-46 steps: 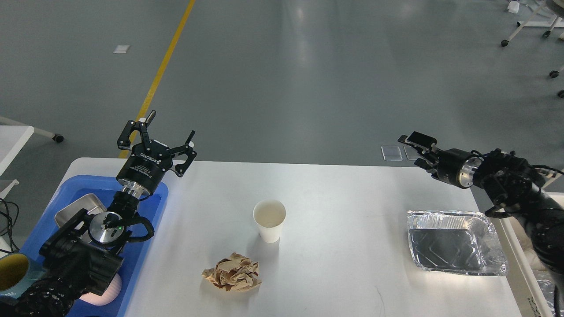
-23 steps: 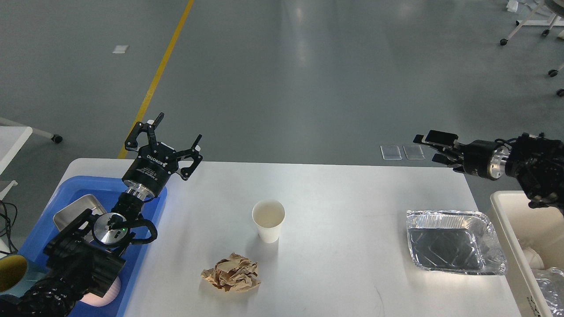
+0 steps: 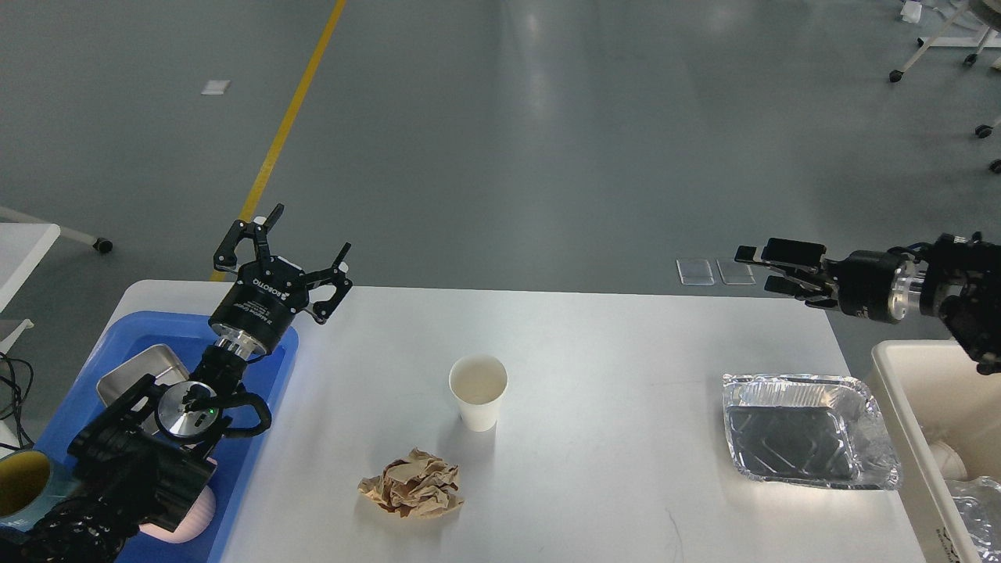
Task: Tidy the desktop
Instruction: 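Move the right gripper out and around toward the foil tray's edge, then grasp the edge of the aluminium foil tray with the right gripper, then slide the foil tray across the table toward the paper cup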
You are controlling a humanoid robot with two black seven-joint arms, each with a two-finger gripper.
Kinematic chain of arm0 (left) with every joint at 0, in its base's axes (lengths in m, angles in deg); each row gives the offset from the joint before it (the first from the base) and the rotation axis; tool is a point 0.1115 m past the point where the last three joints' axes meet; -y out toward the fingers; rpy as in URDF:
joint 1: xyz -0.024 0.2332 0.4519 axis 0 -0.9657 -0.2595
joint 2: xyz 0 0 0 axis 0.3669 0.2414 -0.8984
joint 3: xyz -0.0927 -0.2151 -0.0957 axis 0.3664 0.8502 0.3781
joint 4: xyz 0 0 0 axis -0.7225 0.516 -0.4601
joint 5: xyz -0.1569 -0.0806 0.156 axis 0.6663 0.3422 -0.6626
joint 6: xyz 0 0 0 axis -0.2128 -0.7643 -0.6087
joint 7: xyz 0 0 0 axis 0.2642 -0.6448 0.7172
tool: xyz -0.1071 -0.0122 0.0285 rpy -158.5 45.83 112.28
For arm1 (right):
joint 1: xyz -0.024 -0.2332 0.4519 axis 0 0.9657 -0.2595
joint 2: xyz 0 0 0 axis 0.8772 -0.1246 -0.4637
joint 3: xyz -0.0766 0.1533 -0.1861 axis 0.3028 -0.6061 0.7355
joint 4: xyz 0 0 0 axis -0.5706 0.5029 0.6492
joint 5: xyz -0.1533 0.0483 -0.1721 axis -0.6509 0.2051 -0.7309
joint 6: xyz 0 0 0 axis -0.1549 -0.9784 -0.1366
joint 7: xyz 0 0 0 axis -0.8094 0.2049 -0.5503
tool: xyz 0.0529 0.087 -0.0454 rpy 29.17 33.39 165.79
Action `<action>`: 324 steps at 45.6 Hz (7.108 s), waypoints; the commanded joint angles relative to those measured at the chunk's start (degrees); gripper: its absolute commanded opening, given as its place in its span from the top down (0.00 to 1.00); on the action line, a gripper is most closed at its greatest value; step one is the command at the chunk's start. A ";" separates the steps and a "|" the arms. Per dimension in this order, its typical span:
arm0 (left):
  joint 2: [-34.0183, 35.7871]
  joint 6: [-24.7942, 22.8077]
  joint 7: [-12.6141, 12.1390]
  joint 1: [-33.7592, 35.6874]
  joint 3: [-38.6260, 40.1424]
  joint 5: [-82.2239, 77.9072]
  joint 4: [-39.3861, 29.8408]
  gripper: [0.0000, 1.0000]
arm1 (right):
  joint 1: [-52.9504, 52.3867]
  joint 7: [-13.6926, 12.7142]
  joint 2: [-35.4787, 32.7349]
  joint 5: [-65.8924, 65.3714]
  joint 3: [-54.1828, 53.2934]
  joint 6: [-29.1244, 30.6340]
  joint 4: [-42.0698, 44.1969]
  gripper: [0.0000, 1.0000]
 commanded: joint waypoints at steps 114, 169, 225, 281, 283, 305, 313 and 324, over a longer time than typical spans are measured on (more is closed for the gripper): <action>2.21 -0.02 -0.17 0.70 -4.68 -1.13 -0.01 0.03 | 4.05 -28.54 -32.63 -29.07 -10.38 -23.15 -40.19 0.00; 4.67 0.06 -0.08 -0.10 -4.85 -1.13 -0.01 0.03 | 16.10 -27.40 -11.71 -28.63 -9.76 -26.93 -15.23 0.00; 5.81 -0.11 0.01 -1.50 -4.85 -1.13 -0.09 0.03 | 20.32 -25.38 -2.74 -28.36 -7.74 -26.05 -4.77 0.82; 5.37 1.11 -0.34 -0.18 -4.94 -1.13 -0.18 0.03 | 11.71 -8.59 -4.41 -27.66 -4.49 -19.38 -9.50 1.00; 5.29 1.82 -0.34 -0.18 -5.03 -1.13 -0.18 0.03 | 10.39 -8.68 -4.50 -27.66 -4.49 -18.85 -10.91 1.00; 7.83 8.32 -0.08 1.57 -10.48 -2.01 -0.09 0.03 | 1.25 -21.68 -1.69 -27.75 -4.22 -12.96 -24.62 1.00; 8.10 11.14 0.36 1.66 -10.48 -9.20 -0.09 0.03 | -2.27 -25.37 0.16 -25.82 -4.22 -10.15 -26.30 1.00; 8.45 15.35 0.71 2.54 -10.30 -15.02 -0.09 0.03 | -5.35 -28.10 1.74 -23.53 -4.31 -6.10 -26.74 1.00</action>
